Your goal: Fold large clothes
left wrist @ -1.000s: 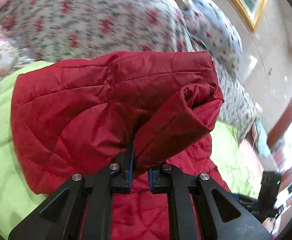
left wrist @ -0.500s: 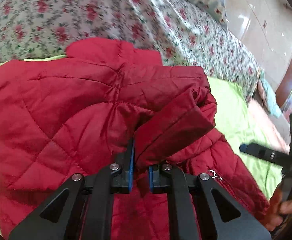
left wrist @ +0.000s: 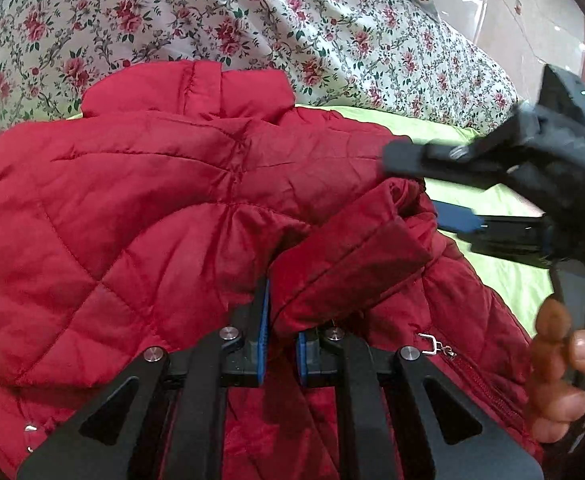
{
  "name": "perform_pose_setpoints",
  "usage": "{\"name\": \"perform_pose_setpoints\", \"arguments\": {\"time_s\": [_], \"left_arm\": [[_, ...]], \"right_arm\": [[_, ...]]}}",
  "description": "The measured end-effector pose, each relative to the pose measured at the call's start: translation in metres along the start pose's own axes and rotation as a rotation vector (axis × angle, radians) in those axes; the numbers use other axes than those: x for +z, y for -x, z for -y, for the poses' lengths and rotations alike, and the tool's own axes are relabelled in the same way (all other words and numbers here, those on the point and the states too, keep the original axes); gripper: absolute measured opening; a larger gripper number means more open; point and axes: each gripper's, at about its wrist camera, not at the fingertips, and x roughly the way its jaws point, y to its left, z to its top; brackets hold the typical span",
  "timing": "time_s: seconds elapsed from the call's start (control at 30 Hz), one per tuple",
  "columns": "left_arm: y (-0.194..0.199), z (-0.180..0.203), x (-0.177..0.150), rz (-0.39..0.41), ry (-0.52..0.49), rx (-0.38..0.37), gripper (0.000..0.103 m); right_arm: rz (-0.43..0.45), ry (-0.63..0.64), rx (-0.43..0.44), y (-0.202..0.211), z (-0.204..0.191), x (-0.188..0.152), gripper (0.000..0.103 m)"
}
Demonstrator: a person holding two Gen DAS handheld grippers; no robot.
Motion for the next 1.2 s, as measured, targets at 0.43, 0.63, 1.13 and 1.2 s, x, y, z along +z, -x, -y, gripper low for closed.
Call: {"name": "perform_pose_setpoints", "arguments": {"time_s": [0.43, 0.63, 1.13, 1.2], "left_arm": [[0.046, -0.033, -0.012, 0.004, 0.055, -0.083, 0.036], [0.073, -0.079, 0.007, 0.072, 0.097, 0.009, 0.036], [0.019, -0.149, -0.003, -0.052, 0.205, 0.106, 0.036], [0.018, -0.148, -0.002, -0.053, 0.208, 0.109, 0.036]], "right_arm": [[0.052, 0.091, -0.109, 0.007, 0.000, 0.007, 0.008], [0.080, 0.147, -0.210, 0.012, 0.009, 0.014, 0.008], [0.162, 0.261, -0.399, 0.017, -0.004, 0.010, 0.032], [0.235, 0.307, -0.405, 0.033, -0.022, 0.006, 0.033]]}}
